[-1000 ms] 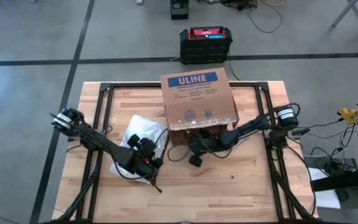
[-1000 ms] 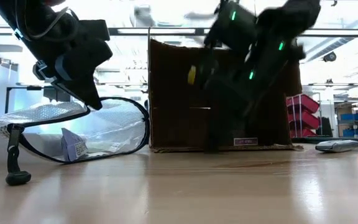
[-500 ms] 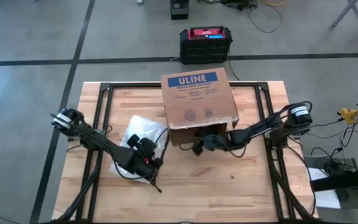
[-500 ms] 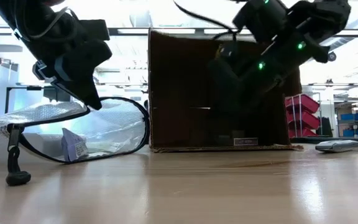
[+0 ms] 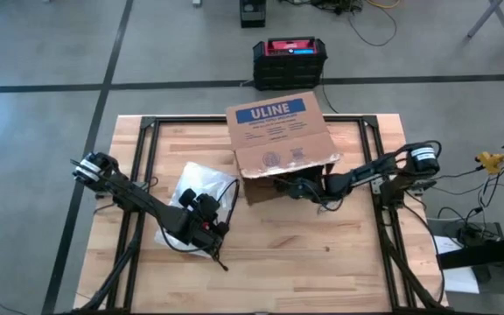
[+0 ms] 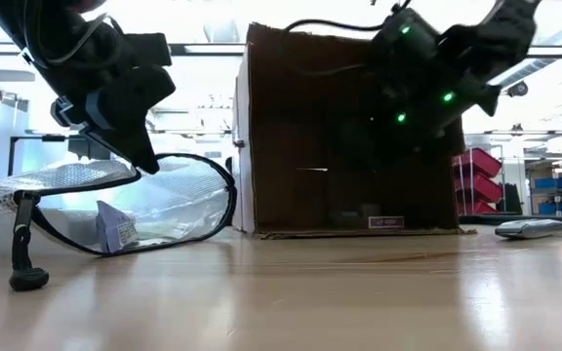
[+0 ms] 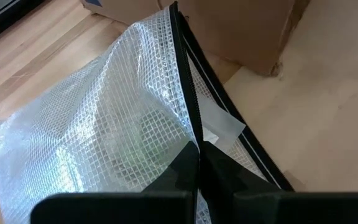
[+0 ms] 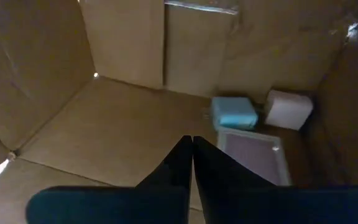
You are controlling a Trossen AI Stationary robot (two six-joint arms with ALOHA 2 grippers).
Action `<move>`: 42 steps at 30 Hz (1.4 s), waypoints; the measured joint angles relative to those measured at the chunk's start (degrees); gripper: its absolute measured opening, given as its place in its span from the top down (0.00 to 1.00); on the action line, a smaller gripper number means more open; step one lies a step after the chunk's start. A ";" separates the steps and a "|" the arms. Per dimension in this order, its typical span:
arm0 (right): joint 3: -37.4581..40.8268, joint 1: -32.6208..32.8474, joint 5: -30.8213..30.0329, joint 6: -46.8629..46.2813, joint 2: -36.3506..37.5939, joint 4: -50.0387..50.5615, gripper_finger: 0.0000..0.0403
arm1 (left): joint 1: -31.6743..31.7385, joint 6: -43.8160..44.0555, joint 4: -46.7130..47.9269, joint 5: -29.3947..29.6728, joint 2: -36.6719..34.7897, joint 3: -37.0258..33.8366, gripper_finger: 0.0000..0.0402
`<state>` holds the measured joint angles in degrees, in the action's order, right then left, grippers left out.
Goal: Unpack boxes
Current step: Put the red game card into the white zip bag
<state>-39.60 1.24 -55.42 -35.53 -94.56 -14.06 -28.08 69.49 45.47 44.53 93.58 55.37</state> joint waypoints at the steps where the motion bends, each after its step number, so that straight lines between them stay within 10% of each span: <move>1: -0.90 -0.27 0.56 -0.33 -1.07 0.01 1.00 | 0.00 0.00 -0.03 0.00 0.00 0.00 1.00; 12: -12.20 1.43 9.63 0.27 -12.19 0.44 1.00 | 0.00 -0.13 -0.02 -0.02 0.00 -0.02 1.00; 42: -11.11 -13.39 1.53 -14.47 -12.44 16.47 1.00 | 0.00 -0.20 0.01 -0.07 0.00 -0.02 1.00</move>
<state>-50.71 -12.15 -53.89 -50.00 -107.00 2.42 -28.08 69.30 45.47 44.47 93.58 55.35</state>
